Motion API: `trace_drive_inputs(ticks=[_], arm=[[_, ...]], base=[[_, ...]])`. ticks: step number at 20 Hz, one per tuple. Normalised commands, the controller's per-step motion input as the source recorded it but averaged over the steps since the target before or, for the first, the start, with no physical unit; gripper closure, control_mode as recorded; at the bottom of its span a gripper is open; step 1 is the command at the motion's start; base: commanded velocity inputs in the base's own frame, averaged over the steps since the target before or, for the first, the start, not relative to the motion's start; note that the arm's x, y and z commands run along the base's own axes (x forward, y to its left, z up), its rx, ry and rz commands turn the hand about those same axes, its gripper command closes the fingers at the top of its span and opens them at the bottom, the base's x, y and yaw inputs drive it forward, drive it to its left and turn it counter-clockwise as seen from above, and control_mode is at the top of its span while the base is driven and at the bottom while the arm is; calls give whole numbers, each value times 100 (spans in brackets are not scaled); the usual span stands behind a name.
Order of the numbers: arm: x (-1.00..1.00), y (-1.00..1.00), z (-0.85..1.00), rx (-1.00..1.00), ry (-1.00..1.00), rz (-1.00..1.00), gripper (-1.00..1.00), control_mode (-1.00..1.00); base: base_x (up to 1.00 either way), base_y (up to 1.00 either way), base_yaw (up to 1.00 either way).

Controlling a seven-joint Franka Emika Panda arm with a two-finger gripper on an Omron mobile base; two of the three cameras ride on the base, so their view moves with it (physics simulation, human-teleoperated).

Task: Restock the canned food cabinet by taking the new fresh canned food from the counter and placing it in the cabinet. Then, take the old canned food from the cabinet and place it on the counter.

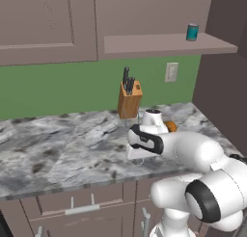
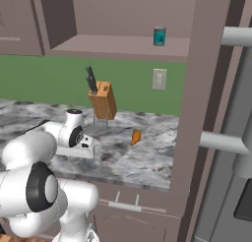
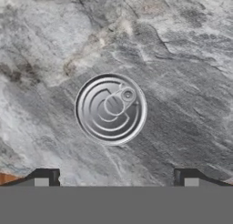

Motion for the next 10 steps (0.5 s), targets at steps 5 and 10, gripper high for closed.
trace_drive_inputs(ticks=[5,10], arm=[[17,11,-14,-6,-2,-1,-100,-100],[4,6,-24,-4,0,0,-100,-100]], base=[[0,0,0],[0,0,0]])
